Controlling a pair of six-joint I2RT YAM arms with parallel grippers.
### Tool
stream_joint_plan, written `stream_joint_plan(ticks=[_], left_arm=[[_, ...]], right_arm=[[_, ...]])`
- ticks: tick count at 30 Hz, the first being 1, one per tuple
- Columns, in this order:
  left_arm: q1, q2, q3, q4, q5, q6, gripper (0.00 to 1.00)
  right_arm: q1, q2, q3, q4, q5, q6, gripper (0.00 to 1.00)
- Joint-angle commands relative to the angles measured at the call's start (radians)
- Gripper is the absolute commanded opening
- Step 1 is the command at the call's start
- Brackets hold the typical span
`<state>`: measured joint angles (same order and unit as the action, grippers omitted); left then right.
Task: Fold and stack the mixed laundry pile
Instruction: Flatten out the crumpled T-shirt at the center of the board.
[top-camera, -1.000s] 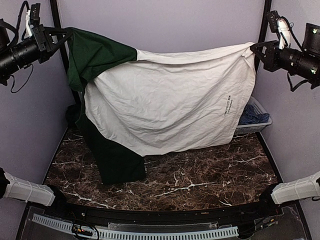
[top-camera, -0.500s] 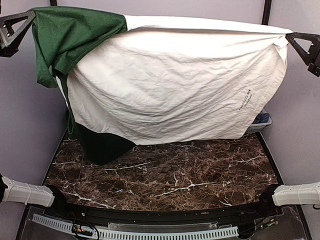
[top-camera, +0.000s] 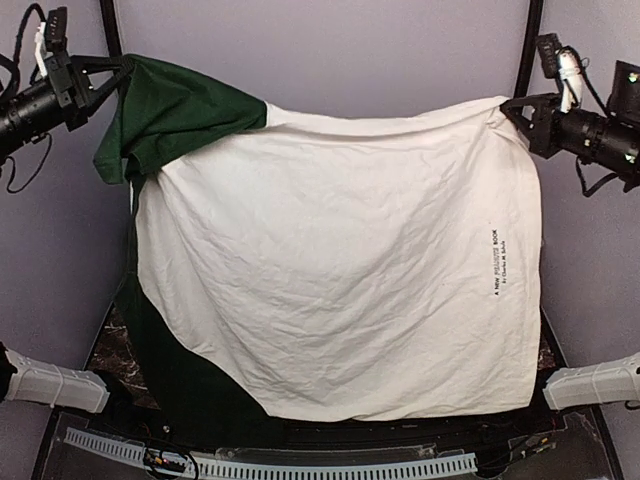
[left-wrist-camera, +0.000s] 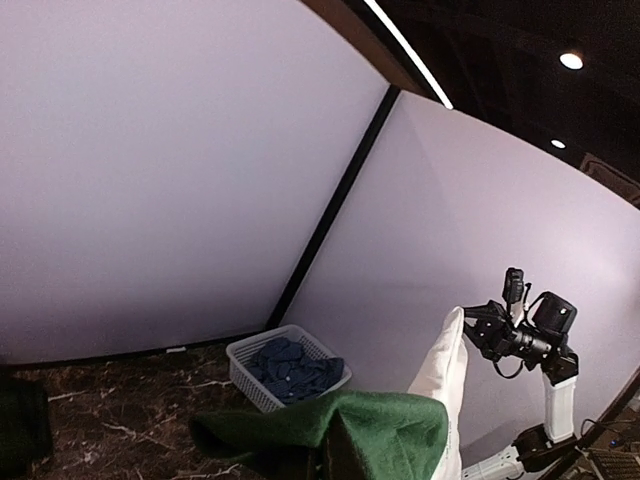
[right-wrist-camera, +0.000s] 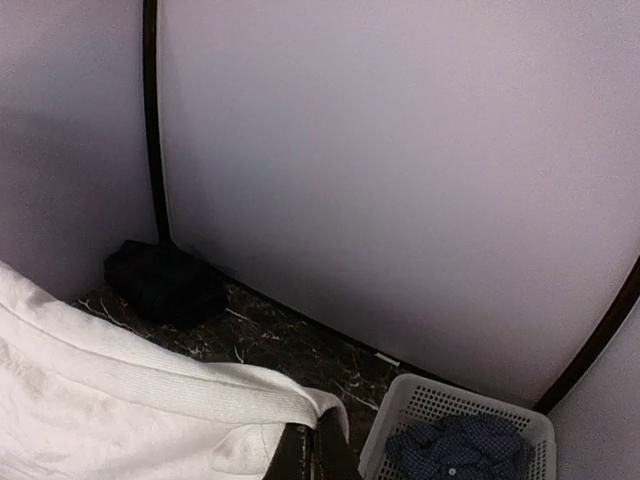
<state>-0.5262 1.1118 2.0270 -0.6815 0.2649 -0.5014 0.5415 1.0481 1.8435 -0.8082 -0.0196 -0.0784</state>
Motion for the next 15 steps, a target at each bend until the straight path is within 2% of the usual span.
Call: stream_joint_plan(ticks=[1, 3, 6, 8, 12, 15], left_arm=[[0.021, 0.033, -0.200, 0.033, -0.188, 0.021, 0.00], [0.065, 0.020, -0.362, 0.101, -0.144, -0.014, 0.00], [0.167, 0.002, -0.686, 0.285, -0.013, -0.106, 0.00], [0.222, 0.002, -0.840, 0.390, 0.039, -0.121, 0.00], [0.264, 0.108, -0.983, 0.518, 0.049, -0.098, 0.00], [0.298, 0.209, -1.044, 0.637, 0.078, -0.122, 0.00]], right_arm=[[-0.015, 0.092, -0.220, 0.120, 0.115, -0.007, 0.00], [-0.018, 0.117, -0.331, 0.176, 0.085, 0.006, 0.00], [-0.019, 0.168, -0.489, 0.266, 0.056, 0.033, 0.00], [-0.018, 0.224, -0.564, 0.318, 0.070, 0.045, 0.00], [-0.024, 0.378, -0.646, 0.434, 0.096, 0.051, 0.00], [-0.032, 0.502, -0.627, 0.477, 0.132, 0.059, 0.00]])
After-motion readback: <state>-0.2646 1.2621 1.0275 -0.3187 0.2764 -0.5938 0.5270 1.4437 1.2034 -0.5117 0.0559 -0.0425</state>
